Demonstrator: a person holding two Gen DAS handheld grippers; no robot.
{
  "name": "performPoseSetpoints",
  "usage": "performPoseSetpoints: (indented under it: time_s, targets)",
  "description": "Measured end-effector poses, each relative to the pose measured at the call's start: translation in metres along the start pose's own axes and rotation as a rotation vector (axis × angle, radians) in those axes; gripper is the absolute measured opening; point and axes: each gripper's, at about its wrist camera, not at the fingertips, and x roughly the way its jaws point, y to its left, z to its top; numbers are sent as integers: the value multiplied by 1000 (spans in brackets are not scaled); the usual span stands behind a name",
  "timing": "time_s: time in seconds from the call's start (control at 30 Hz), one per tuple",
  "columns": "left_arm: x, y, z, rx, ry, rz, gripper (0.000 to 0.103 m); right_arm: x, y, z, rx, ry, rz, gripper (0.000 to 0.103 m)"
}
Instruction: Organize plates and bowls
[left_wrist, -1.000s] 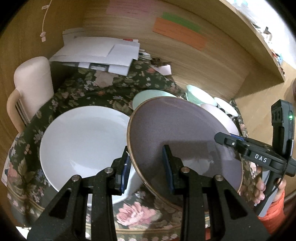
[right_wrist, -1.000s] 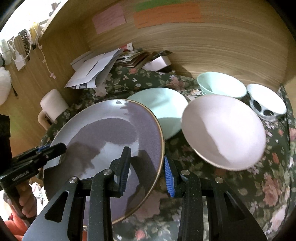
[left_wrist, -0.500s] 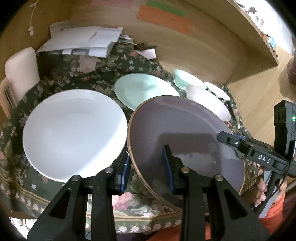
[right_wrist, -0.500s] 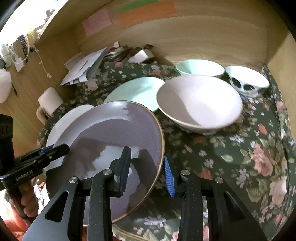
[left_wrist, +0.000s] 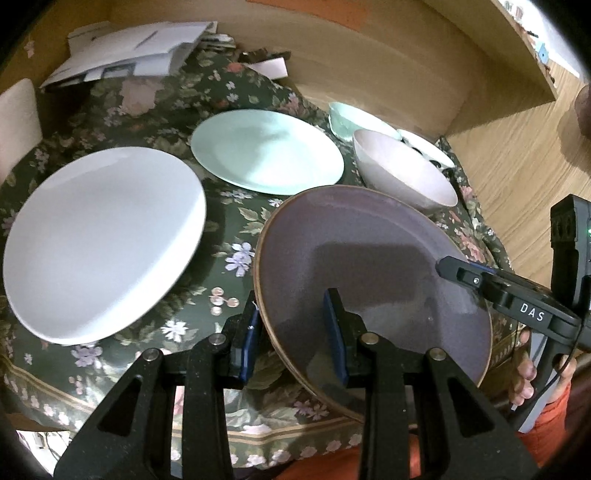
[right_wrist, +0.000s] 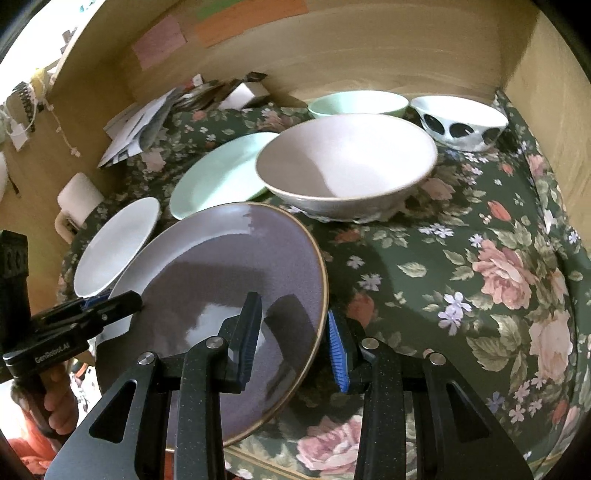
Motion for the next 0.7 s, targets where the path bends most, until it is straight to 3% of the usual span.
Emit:
performPoseSetpoints:
  time_s: [0.7]
  targets:
    - [27,-5,8,37,25,6,32,13,-10,0,-1,37,-49,32]
